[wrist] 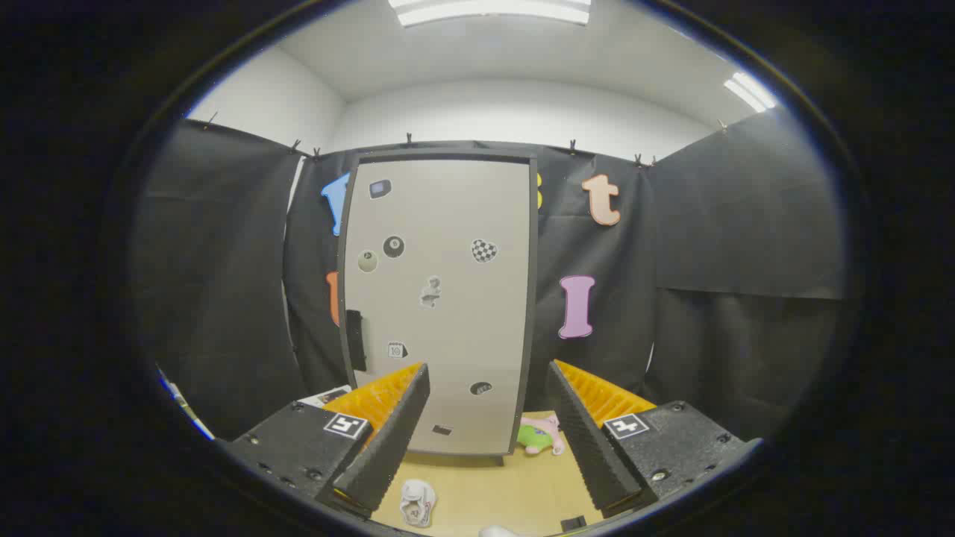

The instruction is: Open the shoe cabinet door, grab the shoes and put them into the shoe cabinet, then close the shoe cabinet door.

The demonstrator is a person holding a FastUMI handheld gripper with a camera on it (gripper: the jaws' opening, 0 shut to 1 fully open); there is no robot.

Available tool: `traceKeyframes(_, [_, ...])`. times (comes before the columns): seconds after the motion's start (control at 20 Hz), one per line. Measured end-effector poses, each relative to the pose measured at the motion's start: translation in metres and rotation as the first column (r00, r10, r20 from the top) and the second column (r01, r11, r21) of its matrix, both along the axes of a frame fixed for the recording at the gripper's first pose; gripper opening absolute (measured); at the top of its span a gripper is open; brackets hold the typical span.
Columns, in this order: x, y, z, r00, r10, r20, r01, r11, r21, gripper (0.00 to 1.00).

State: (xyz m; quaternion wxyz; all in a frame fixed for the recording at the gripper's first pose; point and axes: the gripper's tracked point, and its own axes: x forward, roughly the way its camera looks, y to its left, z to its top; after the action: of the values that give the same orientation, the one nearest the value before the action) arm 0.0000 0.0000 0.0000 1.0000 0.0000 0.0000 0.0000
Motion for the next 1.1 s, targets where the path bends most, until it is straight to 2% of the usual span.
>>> traceKeyframes(0.75, [-0.005, -0.006, -0.007, 1.0, -0.027, -0.013, 0.027, 1.0, -0.004, 1.0])
traceKeyframes(1.1, [0.008, 0.011, -0.018, 1.0, -0.013, -0.024, 0.014, 1.0, 0.008, 1.0])
